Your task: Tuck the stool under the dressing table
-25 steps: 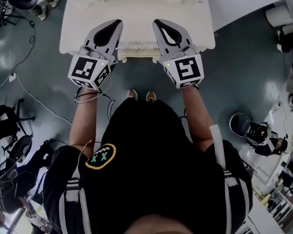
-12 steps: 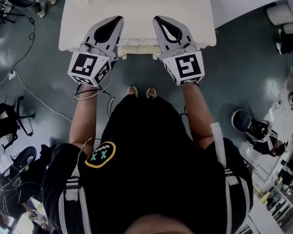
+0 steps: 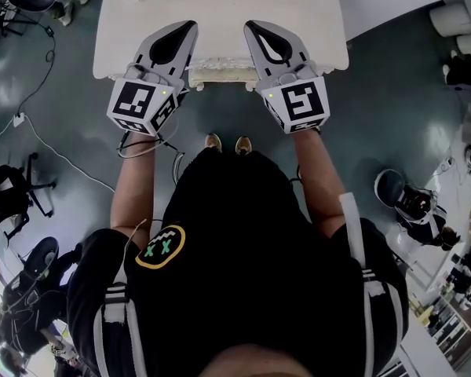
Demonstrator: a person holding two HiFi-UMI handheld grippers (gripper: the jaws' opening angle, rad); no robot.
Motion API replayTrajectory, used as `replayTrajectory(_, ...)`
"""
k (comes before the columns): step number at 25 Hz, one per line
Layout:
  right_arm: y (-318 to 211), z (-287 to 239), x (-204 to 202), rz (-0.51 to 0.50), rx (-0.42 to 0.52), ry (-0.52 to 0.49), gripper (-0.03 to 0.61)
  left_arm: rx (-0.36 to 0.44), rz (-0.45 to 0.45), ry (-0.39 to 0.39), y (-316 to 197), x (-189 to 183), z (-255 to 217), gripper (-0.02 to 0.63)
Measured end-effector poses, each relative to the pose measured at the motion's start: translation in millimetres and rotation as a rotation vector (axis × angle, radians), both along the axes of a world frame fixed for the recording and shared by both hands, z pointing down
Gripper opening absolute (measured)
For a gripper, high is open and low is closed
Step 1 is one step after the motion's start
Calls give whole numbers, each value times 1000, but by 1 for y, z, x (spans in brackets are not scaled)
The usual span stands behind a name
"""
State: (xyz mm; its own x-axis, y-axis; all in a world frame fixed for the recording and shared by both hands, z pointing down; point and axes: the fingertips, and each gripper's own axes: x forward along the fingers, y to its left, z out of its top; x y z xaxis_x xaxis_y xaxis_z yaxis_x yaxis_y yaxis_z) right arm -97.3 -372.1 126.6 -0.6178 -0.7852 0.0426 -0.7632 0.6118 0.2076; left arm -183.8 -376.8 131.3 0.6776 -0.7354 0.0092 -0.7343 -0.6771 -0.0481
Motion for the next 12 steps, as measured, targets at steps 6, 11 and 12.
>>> replayTrajectory(6, -1, 0, -1, 0, 0, 8, 18, -4, 2, -2, 0, 0, 0, 18)
replayTrajectory(11, 0, -2, -1, 4, 7, 4, 19, -4, 2, -2, 0, 1, 1, 18)
replayTrajectory(12, 0, -3, 0, 6, 11, 4, 18, -4, 1, -2, 0, 1, 1, 18)
